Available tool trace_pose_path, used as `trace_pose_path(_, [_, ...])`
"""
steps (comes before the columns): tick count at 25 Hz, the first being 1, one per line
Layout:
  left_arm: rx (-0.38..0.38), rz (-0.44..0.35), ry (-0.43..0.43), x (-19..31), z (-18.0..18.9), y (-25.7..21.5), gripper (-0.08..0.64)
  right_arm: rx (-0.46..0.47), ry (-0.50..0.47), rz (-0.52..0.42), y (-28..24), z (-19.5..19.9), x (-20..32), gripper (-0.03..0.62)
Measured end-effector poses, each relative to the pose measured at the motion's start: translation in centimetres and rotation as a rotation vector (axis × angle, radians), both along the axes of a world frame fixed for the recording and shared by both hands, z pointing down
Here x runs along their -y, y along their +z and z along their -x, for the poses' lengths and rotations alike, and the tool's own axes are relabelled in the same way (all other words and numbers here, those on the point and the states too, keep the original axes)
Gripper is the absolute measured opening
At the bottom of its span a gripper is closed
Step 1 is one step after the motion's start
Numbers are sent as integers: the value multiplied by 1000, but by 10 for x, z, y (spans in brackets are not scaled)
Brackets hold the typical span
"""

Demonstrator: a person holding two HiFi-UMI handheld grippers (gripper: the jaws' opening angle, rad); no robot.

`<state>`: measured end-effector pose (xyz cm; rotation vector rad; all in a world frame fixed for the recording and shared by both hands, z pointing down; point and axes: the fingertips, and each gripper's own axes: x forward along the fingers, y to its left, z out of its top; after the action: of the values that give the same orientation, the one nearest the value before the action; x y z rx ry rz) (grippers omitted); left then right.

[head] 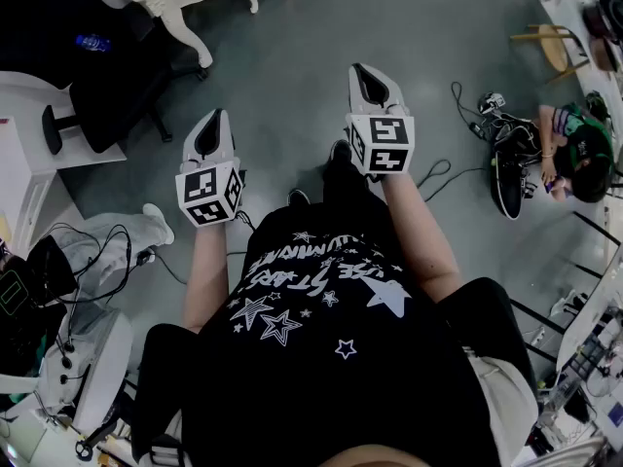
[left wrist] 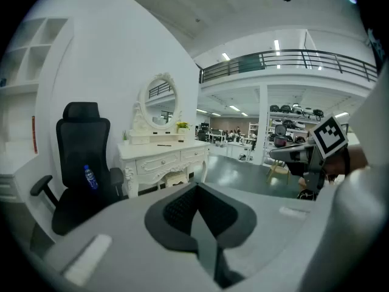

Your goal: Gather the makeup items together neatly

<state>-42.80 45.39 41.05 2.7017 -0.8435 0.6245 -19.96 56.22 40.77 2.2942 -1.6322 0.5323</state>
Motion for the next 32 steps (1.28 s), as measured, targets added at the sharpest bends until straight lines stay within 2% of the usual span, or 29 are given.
trace_pose_path(3, [10,-3,2,-2,6,-1,1,6,-13,12,0,4,1,28])
trace_pose_path(11, [26,64,0,-15,41,29,2,26,-49,39,14,34,7,28])
trace_pose_path(15, [31,89,-9,-17,50,42,2,48,-8,36,25,39,-1,28])
trace_pose_path(18, [27,78,-1,-15,47,41,2,71,0,15,26,38,-2,33])
trace_pose_path(19, [29,71,1,-14,45,40,2,77,-14,14,27,38,-1,64])
trace_pose_path(21, [29,63,-3,-8,39,36,2,100,-44,13,29,38,4,213])
trace_pose_path(24, [26,66,-16,-1,26,31,2,143,-54,9,34,26,12,324])
trace_pose_path(28, [67,43,-22,13,6,39,2,190,-46,16,56,-4,31,356])
trace_pose_path(32, [66,64,-101,44,-12,51,2,204,-97,20,77,-37,66,356])
